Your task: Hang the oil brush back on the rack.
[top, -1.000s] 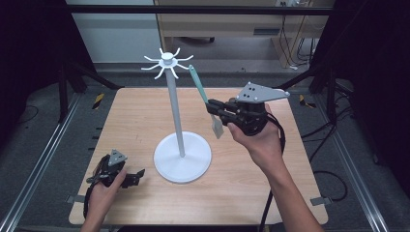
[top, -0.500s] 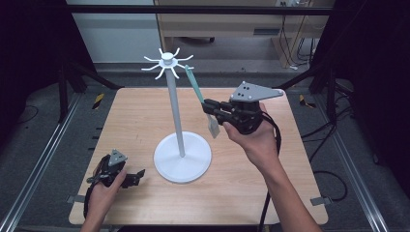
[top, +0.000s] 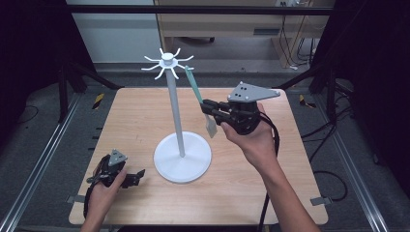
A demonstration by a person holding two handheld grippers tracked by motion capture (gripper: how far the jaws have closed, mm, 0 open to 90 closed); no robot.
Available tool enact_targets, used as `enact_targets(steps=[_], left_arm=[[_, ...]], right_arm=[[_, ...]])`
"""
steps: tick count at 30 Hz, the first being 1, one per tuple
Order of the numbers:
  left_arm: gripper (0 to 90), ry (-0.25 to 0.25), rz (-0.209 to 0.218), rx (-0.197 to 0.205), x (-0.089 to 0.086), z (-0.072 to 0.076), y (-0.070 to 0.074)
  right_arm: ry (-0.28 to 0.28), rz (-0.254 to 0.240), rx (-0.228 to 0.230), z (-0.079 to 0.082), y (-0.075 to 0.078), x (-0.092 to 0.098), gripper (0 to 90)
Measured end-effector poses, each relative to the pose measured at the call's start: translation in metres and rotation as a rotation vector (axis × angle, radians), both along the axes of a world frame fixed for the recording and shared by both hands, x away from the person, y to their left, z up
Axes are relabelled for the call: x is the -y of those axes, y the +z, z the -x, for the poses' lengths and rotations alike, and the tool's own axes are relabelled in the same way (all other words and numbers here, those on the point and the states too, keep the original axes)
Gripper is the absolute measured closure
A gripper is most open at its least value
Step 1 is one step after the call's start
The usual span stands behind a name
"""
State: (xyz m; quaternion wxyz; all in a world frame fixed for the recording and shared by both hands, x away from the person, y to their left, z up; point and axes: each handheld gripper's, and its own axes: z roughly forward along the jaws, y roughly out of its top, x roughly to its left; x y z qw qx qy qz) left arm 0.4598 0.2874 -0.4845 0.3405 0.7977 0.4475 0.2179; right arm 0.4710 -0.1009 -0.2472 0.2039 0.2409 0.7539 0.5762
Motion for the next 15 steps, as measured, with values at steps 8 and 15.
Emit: enact_targets(steps=[8, 15], left_arm=[[3.8, 0.000, 0.000, -0.001, 0.0001, 0.0000, -0.0001], [3.8, -0.004, -0.002, 0.000, 0.0001, -0.0002, -0.0003]], right_arm=[[-0.008, 0.011, 0.004, 0.0002, 0.0001, -0.0008, 82.2], [-0.013, 0.017, 0.005, 0.0001, -0.0004, -0.0027, 82.3]])
